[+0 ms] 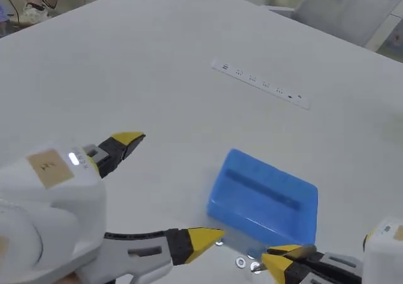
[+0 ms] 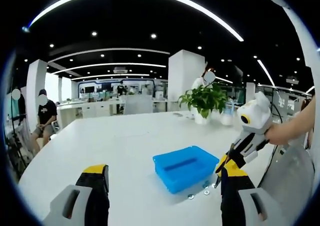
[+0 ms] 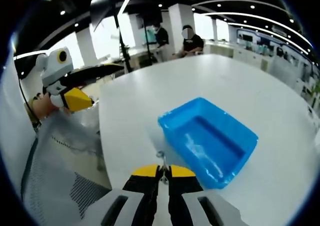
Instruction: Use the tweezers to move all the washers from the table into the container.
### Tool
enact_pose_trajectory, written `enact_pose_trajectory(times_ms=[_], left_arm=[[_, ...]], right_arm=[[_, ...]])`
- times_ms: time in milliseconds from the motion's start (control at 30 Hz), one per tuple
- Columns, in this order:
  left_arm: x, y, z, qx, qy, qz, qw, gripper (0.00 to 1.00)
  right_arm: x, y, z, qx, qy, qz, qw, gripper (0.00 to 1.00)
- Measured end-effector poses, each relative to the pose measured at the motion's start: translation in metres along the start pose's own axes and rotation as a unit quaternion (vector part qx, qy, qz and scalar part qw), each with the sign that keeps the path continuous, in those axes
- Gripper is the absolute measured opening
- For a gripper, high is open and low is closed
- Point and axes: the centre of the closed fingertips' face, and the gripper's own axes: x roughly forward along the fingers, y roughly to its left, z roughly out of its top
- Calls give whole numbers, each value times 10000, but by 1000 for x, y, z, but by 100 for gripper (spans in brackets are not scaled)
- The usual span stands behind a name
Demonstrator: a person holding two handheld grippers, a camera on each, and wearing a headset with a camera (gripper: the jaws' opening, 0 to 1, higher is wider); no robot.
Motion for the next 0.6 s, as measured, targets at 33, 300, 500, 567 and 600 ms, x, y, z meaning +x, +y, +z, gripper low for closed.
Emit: enact_pose_trajectory(times_ms=[33,300,500,567,600], left_arm=[[0,0,0,-18,-1,0,10000,94],[-4,7,5,-302,-131,38,9995,90],[-6,12,4,-438,-175,30,9989,90],[-6,13,4,-449,-179,32,9988,89],[-6,12,4,-455,-166,36,9988,89]], right_arm=[[-2,-1,3,-15,-18,-13,10000,3],[-25,-14,28,270,-326,-108,9990,3],[-26,-41,38,454,-511,-415,9968,3],[-23,-46,38,406,-479,-491,9968,3],[-21,-51,38,344,-452,-560,9968,3]])
